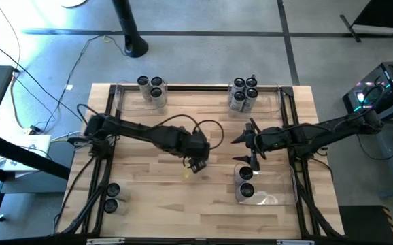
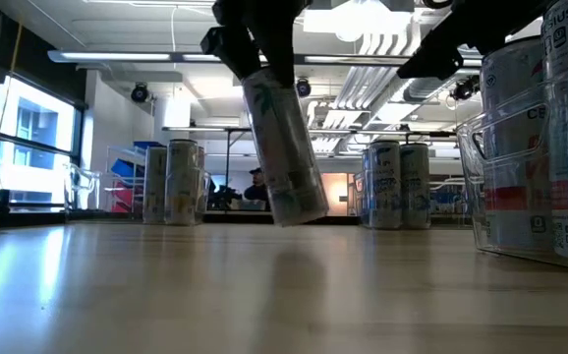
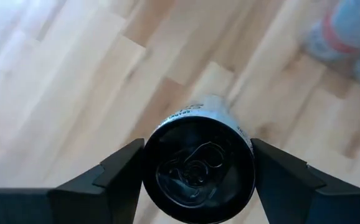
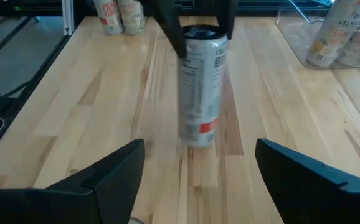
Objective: Sort soda cans
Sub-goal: Put the white-pink soda can into the bottom right transparent bin
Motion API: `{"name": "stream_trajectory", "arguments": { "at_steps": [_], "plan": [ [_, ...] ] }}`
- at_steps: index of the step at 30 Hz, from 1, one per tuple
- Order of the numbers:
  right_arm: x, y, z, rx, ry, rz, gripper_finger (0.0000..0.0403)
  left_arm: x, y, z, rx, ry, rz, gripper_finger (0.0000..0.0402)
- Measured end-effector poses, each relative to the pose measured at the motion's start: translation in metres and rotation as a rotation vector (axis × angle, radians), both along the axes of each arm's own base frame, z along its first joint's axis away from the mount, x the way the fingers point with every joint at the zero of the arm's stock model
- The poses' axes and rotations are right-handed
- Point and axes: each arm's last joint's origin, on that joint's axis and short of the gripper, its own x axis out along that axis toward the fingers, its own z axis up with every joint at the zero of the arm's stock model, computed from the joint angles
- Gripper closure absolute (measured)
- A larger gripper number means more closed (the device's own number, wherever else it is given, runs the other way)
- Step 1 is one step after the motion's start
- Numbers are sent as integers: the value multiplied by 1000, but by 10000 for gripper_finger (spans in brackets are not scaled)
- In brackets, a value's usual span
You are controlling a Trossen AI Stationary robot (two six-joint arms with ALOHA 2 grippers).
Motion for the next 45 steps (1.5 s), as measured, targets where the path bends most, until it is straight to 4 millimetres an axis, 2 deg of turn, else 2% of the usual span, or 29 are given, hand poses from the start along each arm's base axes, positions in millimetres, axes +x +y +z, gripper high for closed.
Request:
{"name": "stream_trajectory", "arguments": {
  "at_steps": [5,12,20,28,34,40,42,45],
  "plan": [
    [0,0,0,0,0,0,101,13,1,-6,35,157,8,159],
    [0,0,0,6,0,-4,101,23,-1,-17,38,191,4,159],
    [0,0,0,7,0,-4,101,24,-3,-23,11,202,15,89],
    [0,0,0,6,0,-4,101,26,1,-22,-10,213,-53,80],
    [0,0,0,6,1,-4,101,12,4,-6,-13,250,-111,79],
    [0,0,0,6,2,-4,101,-19,-6,16,19,379,-150,79],
    [0,0,0,6,3,-4,101,-25,-14,13,50,405,-210,79],
    [0,0,0,14,4,-9,101,-29,-28,-6,109,451,-319,78]
  ]
}}
